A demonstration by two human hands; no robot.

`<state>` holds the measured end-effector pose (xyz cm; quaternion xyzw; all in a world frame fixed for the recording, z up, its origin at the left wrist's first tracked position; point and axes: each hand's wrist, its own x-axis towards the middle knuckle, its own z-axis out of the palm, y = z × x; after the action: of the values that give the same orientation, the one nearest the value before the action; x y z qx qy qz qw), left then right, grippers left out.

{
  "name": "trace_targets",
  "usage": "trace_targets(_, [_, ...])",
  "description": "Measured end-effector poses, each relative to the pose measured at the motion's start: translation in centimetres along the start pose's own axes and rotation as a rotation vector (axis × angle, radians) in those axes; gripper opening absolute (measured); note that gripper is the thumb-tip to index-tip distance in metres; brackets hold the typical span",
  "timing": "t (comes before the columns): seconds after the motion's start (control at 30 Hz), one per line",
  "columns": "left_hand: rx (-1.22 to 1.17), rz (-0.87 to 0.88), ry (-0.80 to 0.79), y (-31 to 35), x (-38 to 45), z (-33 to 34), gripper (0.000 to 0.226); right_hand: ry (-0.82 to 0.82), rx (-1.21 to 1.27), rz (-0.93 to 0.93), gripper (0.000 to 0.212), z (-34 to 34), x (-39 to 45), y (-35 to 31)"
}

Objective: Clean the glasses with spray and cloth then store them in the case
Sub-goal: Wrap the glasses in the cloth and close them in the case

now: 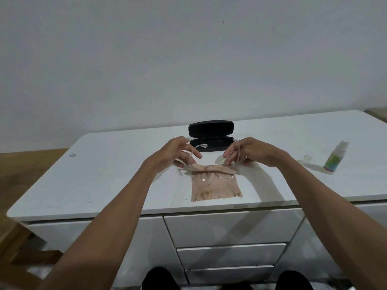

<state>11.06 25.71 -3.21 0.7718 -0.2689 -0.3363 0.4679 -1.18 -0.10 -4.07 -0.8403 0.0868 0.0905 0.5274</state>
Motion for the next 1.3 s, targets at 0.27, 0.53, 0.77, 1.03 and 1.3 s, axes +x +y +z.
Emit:
trace_targets(0.27, [0.178,-0.103,-0.015,1.1,0.2,1.8,0.118,-0.05,-0.06,-0.019,0.068,0.2,-0.5,-0.3])
trace_targets(0.53, [0.185,-0.098,-0.058,0.8,-0.1,2.4,0.125,-0.127,-0.086,-0.036,0.065,0.3,-0.4,-0.4])
trace_targets(0.77, [0.155,-0.075,-0.013,0.7,-0.1,2.5,0.122,-0.117,-0.037,-0.042,0.057,0.6,-1.1,-0.7])
trace_targets(1.03, [0.156,-0.112,-0.002,0.8,-0.2,3.3,0.124,-0.141,-0.064,-0.013,0.066,1.4,-1.6,-1.1])
trace_targets(1.3, [0.124,-0.049,0.033,0.2,-0.5,3.4,0.119,-0.059,0.056,-0.05,0.056,1.9,-1.8,-0.7])
